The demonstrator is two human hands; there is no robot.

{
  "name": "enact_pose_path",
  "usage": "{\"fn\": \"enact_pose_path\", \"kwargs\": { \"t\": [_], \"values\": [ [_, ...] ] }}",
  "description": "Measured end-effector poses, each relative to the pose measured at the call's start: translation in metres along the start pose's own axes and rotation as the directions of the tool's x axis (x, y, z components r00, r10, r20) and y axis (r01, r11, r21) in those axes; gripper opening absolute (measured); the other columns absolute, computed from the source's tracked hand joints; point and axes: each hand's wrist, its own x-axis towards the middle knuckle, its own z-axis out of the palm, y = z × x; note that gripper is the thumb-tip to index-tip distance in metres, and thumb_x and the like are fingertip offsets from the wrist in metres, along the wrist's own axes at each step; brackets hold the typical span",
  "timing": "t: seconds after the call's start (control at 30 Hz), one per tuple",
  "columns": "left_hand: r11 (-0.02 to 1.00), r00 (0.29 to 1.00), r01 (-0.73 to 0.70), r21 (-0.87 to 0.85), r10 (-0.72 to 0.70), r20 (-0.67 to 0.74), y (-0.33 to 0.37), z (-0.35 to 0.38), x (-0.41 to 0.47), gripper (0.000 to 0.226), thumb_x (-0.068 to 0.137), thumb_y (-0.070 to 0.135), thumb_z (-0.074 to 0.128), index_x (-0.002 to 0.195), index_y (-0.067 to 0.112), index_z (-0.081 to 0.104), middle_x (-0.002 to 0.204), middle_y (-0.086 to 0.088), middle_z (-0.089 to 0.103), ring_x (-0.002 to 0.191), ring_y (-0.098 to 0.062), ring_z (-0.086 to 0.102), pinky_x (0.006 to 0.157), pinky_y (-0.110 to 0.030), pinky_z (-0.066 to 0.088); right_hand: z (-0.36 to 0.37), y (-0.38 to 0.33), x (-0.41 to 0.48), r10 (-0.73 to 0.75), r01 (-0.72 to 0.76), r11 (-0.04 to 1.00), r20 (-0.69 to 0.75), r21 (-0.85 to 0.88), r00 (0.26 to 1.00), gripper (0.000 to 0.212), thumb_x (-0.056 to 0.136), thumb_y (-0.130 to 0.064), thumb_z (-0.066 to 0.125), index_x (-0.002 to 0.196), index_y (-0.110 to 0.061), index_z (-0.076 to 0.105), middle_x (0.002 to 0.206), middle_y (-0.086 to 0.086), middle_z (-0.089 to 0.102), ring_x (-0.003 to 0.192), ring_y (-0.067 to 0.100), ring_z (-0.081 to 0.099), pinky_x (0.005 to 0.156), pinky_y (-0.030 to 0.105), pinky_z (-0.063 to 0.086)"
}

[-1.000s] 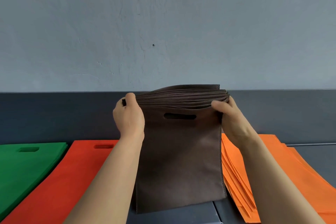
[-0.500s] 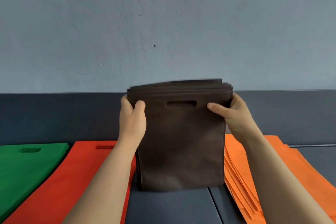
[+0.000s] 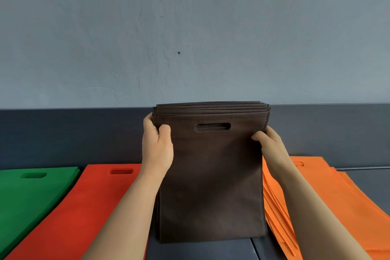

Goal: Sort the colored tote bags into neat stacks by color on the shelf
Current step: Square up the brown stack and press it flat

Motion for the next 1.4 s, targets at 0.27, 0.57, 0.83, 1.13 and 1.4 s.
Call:
{"fn": "enact_pose_path", "kwargs": {
  "t": [0.27, 0.57, 0.83, 1.13, 1.4],
  "values": [
    [0.986, 0.970, 0.140, 0.091, -0.154, 0.186, -0.024, -0.010, -0.002, 0.036, 0.098, 0.017, 0.041, 0.133, 0.024, 0.036, 0.111, 0.013, 0.053, 0.095, -0.001, 0.051, 0.082, -0.021, 0.035, -0.004, 0.002, -0.002, -0.007, 0.020, 0.985, -0.078, 0.174, 0.997, 0.017, 0.096, -0.018, 0.052, 0.108, -0.010, 0.062, 0.102, 0.004, 0.071, 0.094, 0.015, 0.067, 0.075, 0.024, 0.050],
    [0.898, 0.899, 0.345, 0.274, -0.400, 0.178, -0.069, -0.018, -0.021, 0.043, 0.098, 0.017, 0.042, 0.140, 0.011, 0.034, 0.100, 0.010, 0.055, 0.081, -0.002, 0.050, 0.070, -0.019, 0.041, -0.006, 0.018, 0.008, 0.106, -0.106, 0.994, -0.010, -0.023, 0.994, 0.029, 0.094, -0.022, 0.053, 0.123, -0.020, 0.055, 0.114, -0.002, 0.065, 0.103, 0.016, 0.063, 0.093, 0.036, 0.050],
    [0.757, 0.784, 0.579, 0.301, -0.619, 0.049, -0.084, -0.023, -0.035, 0.018, 0.093, 0.010, 0.042, 0.108, 0.004, 0.050, 0.098, -0.010, 0.054, 0.079, -0.019, 0.043, 0.068, -0.032, 0.034, -0.005, 0.052, -0.010, 0.332, -0.298, 0.931, 0.150, -0.210, 0.931, 0.056, 0.078, 0.019, 0.045, 0.125, -0.010, 0.052, 0.105, 0.016, 0.067, 0.098, 0.033, 0.064, 0.092, 0.046, 0.050],
    [0.592, 0.662, 0.633, 0.499, -0.748, 0.047, -0.103, -0.020, -0.054, 0.025, 0.095, 0.003, 0.041, 0.071, 0.013, 0.037, 0.073, 0.000, 0.037, 0.061, -0.012, 0.033, 0.057, -0.027, 0.030, 0.003, 0.095, -0.022, 0.519, -0.458, 0.790, 0.048, -0.408, 0.853, 0.050, 0.086, 0.011, 0.049, 0.133, -0.006, 0.047, 0.105, 0.010, 0.061, 0.095, 0.027, 0.060, 0.083, 0.035, 0.049],
    [0.567, 0.719, 0.454, 0.687, -0.689, 0.094, -0.111, -0.019, -0.065, 0.015, 0.098, 0.014, 0.041, 0.106, 0.003, 0.047, 0.101, -0.009, 0.047, 0.088, -0.026, 0.045, 0.071, -0.027, 0.034, 0.005, 0.122, -0.026, 0.512, -0.397, 0.654, -0.010, -0.644, 0.859, 0.052, 0.086, -0.006, 0.057, 0.137, -0.008, 0.044, 0.127, 0.014, 0.056, 0.111, 0.032, 0.056, 0.096, 0.040, 0.046]
  ]
}}
